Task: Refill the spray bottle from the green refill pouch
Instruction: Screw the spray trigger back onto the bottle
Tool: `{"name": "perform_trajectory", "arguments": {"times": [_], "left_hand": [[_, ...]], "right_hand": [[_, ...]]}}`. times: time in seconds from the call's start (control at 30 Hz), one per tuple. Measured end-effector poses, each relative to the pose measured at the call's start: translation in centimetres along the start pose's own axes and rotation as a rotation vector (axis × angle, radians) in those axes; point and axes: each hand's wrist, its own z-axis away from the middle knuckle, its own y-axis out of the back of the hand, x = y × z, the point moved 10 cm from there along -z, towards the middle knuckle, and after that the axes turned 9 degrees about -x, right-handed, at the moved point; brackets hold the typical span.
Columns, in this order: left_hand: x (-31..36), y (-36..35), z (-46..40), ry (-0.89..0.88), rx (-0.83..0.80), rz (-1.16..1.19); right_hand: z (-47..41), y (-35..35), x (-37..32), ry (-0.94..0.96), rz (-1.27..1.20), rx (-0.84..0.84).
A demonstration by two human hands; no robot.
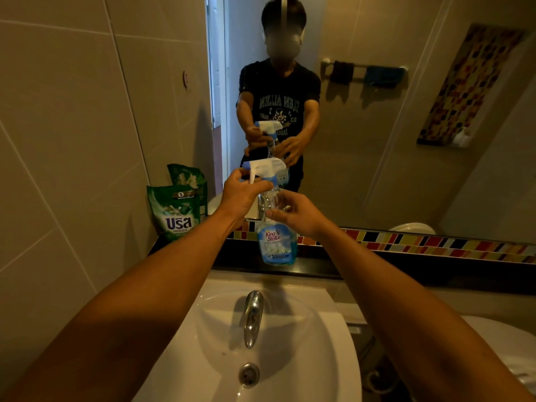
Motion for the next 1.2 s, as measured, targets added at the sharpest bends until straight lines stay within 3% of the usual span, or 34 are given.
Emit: {"name": "perform_trajectory", "arguments": {"times": [0.17,1.2], "left_hand": [[0.3,-1.0,0.2,-0.04,-0.089,0.005],[-0.8,-0.7,-0.4,0.002,-0.081,0.034]], "right_hand": [[0.1,0.0,-0.1,0.0,0.001,0.004],[-0.4,0.0,1.4,-0.033,0.032,-0.025]]}}
